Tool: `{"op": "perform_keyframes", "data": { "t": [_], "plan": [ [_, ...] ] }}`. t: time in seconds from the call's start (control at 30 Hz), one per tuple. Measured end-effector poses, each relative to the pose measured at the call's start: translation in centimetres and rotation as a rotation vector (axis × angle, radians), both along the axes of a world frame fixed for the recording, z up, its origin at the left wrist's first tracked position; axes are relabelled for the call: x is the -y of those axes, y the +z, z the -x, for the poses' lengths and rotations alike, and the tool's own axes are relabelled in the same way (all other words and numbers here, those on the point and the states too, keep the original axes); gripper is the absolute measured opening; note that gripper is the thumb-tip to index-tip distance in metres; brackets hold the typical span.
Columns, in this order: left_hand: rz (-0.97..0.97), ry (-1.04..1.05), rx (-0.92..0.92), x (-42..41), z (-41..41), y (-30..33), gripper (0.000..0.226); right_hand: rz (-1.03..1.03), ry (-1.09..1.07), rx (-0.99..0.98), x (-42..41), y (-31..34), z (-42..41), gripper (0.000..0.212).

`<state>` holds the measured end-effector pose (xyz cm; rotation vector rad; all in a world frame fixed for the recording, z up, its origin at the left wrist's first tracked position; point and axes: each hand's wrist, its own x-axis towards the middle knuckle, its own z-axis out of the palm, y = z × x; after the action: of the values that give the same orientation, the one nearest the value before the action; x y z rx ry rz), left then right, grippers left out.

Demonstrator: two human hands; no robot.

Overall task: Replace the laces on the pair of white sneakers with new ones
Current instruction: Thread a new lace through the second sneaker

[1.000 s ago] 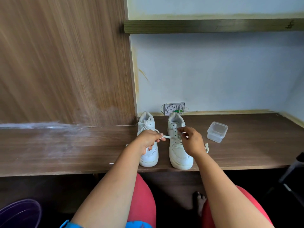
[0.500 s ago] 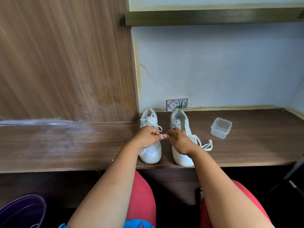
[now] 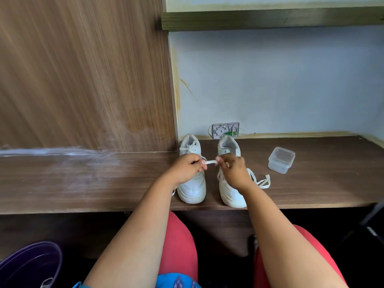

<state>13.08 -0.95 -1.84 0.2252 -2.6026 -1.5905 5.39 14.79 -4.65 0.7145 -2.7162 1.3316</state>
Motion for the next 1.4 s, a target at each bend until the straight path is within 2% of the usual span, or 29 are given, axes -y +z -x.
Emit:
{"op": "perform_keyframes", "data": {
  "t": [0.07,0.1,0.17,0.23,0.3,0.4,0.47,0.5,0.57,0.67,0.73,0.8,0.9,0.97,1.07,1.13,1.2,1.23,1.3,1.4],
  "plan": [
    [-0.016,0.020,-0.020,0.2,0.0,0.2,0.027,-0.007,-0.279,-0.015,-1.3,0.4,0.9,0.032],
    [-0.024,0.024,-0.025,0.2,0.0,0.2,0.027,-0.061,-0.337,-0.026,-1.9,0.4,1.3,0.036],
    [-0.009,0.013,-0.028,-0.1,0.0,0.2,0.027,-0.118,-0.171,-0.019,-1.8,0.7,1.1,0.040],
    [0.011,-0.002,-0.032,-0.6,0.2,0.1,0.027,-0.064,0.125,-0.009,-0.7,0.8,-0.2,0.037],
    [0.011,-0.001,-0.040,-1.0,0.2,0.1,0.027,0.049,0.233,-0.022,0.1,0.4,-1.2,0.032],
    [0.006,0.029,-0.029,-0.9,0.1,0.6,0.026,0.214,-0.057,0.112,-1.0,-0.1,0.7,0.031],
    [-0.025,0.039,-0.023,-0.7,-0.1,0.8,0.027,0.093,-0.264,0.122,-2.5,-0.3,2.3,0.029],
    [-0.031,0.039,-0.021,-0.6,-0.1,0.8,0.027,0.007,-0.296,0.109,-3.1,-0.3,2.6,0.030],
    [-0.016,0.029,-0.023,-0.7,0.0,0.6,0.025,-0.056,-0.157,0.073,-2.8,-0.1,2.0,0.038],
    [0.014,0.017,-0.046,-1.1,0.1,0.4,0.023,0.086,0.203,0.059,-0.8,0.1,-0.8,0.028],
    [0.013,0.022,-0.054,-1.1,0.1,0.6,0.022,0.201,0.212,0.074,-0.2,-0.1,-1.4,0.027],
    [-0.042,0.052,-0.066,-0.9,-0.2,1.1,0.025,0.137,0.093,0.097,-0.4,-0.4,-0.6,0.026],
    [-0.176,0.095,-0.111,-0.5,-0.3,1.4,0.026,-0.262,-0.226,0.071,-1.8,-1.4,1.0,0.029],
    [-0.253,0.099,-0.141,-0.5,-0.3,1.6,0.025,-0.327,-0.293,0.020,-1.9,-1.5,0.8,0.031],
    [-0.285,0.095,-0.155,-0.9,-0.1,1.6,0.024,-0.126,0.048,-0.216,-0.4,-1.4,-0.6,0.044],
    [-0.263,0.104,-0.171,-1.3,0.0,1.7,0.024,0.055,0.235,-0.167,0.8,-1.2,-2.6,0.025],
    [-0.281,0.151,-0.197,-1.5,0.0,1.9,0.026,0.121,0.210,-0.151,1.8,-1.8,-3.4,0.025],
    [-0.330,0.182,-0.214,-1.5,-0.1,2.2,0.027,0.088,0.161,-0.162,2.0,-2.1,-3.4,0.028],
    [-0.477,0.224,-0.246,-1.4,-0.2,2.8,0.024,-0.010,0.065,-0.211,2.1,-2.8,-3.1,0.029],
    [-0.684,0.221,-0.257,-1.8,-0.2,3.1,0.022,-0.007,0.053,-0.225,2.5,-3.5,-3.2,0.028]
  ]
}}
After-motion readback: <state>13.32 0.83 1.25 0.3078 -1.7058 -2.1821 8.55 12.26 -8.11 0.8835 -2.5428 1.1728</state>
